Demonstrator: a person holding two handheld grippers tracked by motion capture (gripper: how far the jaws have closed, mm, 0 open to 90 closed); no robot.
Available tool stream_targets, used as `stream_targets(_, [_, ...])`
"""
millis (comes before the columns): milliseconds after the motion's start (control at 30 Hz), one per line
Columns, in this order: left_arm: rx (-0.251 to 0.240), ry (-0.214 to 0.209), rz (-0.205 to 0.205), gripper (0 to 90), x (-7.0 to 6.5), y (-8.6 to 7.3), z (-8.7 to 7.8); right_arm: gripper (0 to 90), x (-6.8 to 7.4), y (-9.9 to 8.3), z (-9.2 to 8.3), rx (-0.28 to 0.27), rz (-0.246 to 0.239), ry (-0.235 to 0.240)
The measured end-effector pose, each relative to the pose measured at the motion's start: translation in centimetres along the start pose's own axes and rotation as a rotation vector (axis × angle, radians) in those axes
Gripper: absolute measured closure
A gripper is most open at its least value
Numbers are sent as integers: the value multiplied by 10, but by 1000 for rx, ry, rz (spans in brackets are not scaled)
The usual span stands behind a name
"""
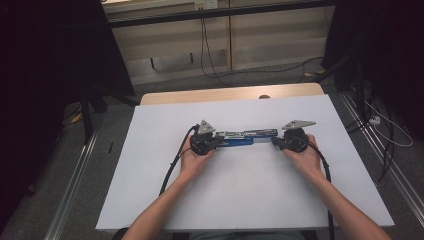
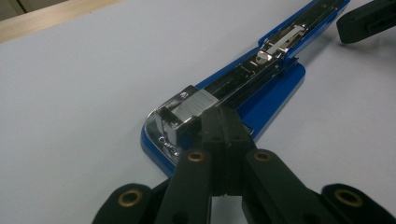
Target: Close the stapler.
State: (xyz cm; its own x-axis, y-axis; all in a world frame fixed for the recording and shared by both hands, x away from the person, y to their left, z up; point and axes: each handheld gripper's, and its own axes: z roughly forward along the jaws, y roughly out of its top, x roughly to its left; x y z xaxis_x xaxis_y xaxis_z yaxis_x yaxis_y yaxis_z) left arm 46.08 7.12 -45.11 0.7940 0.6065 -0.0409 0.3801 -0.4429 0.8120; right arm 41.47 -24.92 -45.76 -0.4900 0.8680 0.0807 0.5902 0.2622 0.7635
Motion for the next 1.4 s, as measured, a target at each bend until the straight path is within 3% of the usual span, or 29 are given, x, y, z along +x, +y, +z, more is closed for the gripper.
stream_targets(333, [6, -1, -20, 900, 0, 0, -1, 900, 0, 7, 5, 74, 1, -13])
stream_targets(500, [5, 0, -21, 900, 0, 0, 0, 900, -1, 5, 5, 59, 39, -11])
stream_targets(633, [7, 10, -1, 900, 0, 1, -1, 900, 0, 5, 5, 56, 34, -18])
stream_targets(800, [5, 1, -19, 900, 0, 0, -1, 900, 0, 6, 7, 46, 32, -25])
stream_targets(1400, [3, 8, -21, 900, -1, 0, 0, 900, 0, 6, 9, 26, 40, -29])
